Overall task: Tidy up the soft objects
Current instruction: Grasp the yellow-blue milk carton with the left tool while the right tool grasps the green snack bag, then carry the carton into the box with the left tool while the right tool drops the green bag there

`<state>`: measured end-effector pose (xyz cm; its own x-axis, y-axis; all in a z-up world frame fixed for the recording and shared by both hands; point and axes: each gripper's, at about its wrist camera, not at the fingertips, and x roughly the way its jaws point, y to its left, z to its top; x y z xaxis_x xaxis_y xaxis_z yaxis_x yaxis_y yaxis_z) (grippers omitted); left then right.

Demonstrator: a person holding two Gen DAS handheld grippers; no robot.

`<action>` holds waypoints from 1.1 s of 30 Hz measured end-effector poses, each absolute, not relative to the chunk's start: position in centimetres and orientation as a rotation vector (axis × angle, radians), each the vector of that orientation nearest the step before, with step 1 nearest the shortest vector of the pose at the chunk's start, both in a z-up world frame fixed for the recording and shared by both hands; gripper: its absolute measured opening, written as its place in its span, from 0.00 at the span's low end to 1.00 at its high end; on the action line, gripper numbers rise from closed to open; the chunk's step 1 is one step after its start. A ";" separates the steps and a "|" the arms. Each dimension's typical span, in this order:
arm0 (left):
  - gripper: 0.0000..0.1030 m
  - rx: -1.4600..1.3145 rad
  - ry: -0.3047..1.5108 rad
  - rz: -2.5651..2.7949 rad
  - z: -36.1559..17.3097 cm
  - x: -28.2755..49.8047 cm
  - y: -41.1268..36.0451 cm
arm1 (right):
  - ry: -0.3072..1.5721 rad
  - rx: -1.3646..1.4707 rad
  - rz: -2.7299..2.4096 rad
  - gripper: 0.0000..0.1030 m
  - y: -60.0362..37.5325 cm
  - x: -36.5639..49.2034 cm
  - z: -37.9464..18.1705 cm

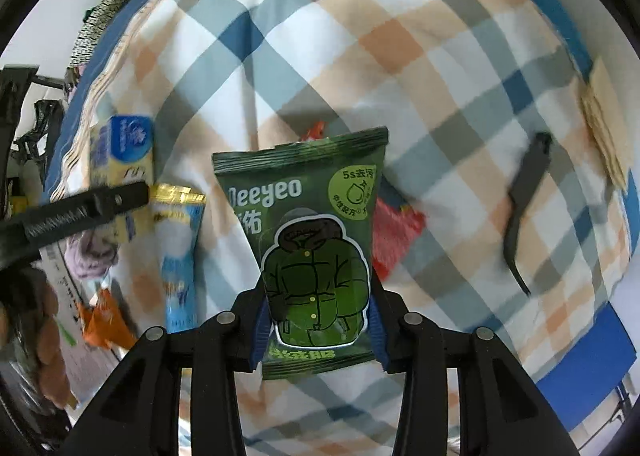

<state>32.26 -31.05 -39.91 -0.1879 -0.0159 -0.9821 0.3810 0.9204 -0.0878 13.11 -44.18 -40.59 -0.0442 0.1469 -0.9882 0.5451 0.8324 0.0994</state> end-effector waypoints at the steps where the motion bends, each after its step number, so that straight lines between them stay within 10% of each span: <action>1: 0.64 0.261 1.720 -0.361 -39.9 32.1 -30.8 | 1.621 0.565 -0.350 0.46 -43.9 13.0 -41.3; 15: 0.59 0.080 1.543 -0.350 -29.1 23.7 -21.0 | 1.572 0.520 -0.243 0.38 -35.5 8.5 -37.8; 33: 0.59 -0.173 1.438 -0.189 -18.1 17.4 3.3 | 1.489 0.397 0.281 0.37 -17.4 15.5 -19.6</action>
